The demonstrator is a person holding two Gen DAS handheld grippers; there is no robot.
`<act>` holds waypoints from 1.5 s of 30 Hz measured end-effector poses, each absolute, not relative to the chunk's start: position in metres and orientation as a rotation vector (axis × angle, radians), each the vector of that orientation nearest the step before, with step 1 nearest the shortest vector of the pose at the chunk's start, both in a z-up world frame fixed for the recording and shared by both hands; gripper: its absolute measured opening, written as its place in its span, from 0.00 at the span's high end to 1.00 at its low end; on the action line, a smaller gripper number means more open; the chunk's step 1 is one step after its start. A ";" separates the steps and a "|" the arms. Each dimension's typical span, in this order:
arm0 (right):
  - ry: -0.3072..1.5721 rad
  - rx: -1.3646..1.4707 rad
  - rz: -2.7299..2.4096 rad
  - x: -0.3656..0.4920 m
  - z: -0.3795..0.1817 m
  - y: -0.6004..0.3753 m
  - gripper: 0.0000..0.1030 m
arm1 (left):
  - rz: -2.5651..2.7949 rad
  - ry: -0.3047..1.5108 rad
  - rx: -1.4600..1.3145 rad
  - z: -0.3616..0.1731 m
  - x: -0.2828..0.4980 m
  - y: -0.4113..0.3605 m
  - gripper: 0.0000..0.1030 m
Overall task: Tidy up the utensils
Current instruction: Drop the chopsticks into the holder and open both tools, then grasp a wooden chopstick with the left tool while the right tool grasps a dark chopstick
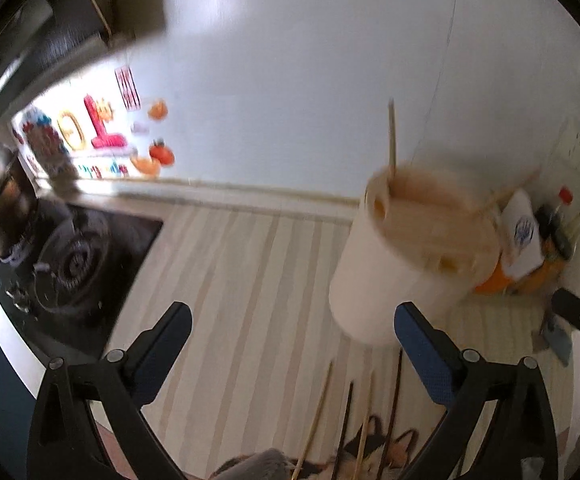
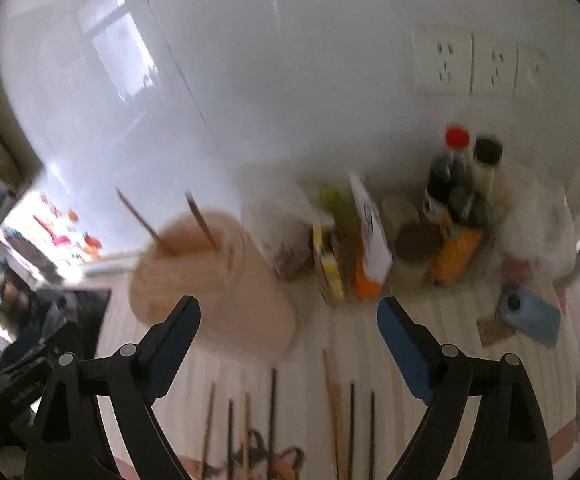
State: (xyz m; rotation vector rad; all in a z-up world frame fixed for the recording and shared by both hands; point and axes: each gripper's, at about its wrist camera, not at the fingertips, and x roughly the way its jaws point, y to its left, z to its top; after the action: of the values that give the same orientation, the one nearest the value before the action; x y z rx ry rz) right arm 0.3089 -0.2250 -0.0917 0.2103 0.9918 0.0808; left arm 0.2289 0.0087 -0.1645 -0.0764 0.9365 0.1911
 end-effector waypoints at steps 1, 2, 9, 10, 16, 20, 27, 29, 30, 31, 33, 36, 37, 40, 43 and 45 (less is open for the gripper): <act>1.016 0.213 0.080 0.306 -0.101 -0.225 0.12 | 0.196 0.952 -0.069 -0.173 0.227 0.009 0.00; 1.052 0.219 0.082 0.301 -0.114 -0.226 0.19 | 0.200 0.975 -0.059 -0.183 0.225 0.009 0.00; 1.259 0.210 0.073 0.283 -0.193 -0.226 0.52 | 0.197 1.167 0.007 -0.259 0.218 0.006 0.00; 1.292 0.219 0.079 0.279 -0.206 -0.226 0.55 | 0.195 1.200 0.007 -0.271 0.217 0.006 0.00; 1.433 0.226 0.117 0.263 -0.264 -0.213 0.73 | 0.118 1.389 -0.018 -0.338 0.213 0.000 0.25; 1.481 0.223 0.148 0.263 -0.289 -0.190 0.73 | 0.076 1.451 -0.012 -0.361 0.211 -0.007 0.49; 1.559 0.151 0.163 0.272 -0.322 -0.155 0.73 | 0.066 1.431 -0.025 -0.363 0.206 -0.010 0.82; 1.555 0.121 0.155 0.269 -0.326 -0.150 0.73 | 0.071 1.434 -0.039 -0.363 0.208 -0.003 0.91; 1.567 0.087 0.146 0.269 -0.327 -0.147 0.77 | 0.076 1.439 -0.047 -0.364 0.209 -0.001 0.95; 1.569 0.056 0.136 0.267 -0.327 -0.146 0.82 | 0.063 1.429 -0.070 -0.363 0.209 0.001 0.95; 1.595 0.038 0.128 0.262 -0.329 -0.147 0.94 | 0.068 1.436 -0.086 -0.362 0.214 0.004 0.96; 1.611 -0.058 0.103 0.254 -0.330 -0.155 0.94 | 0.068 1.439 -0.099 -0.360 0.217 0.010 0.96; 1.620 -0.088 0.096 0.250 -0.331 -0.159 0.94 | 0.067 1.439 -0.101 -0.360 0.217 0.011 0.96; 1.637 -0.128 0.094 0.242 -0.333 -0.173 0.94 | 0.067 1.439 -0.103 -0.357 0.217 0.019 0.96; 1.648 -0.113 0.104 0.237 -0.334 -0.186 0.94 | 0.066 1.440 -0.097 -0.356 0.217 0.021 0.96; 1.656 -0.109 0.097 0.237 -0.334 -0.189 0.94 | 0.067 1.443 -0.088 -0.357 0.217 0.015 0.95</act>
State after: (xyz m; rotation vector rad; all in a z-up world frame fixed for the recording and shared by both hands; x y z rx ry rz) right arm 0.2368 -0.1893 -0.3342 -0.1087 1.6562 0.0972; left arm 0.2174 0.0153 -0.3569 -0.0881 1.4426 0.0672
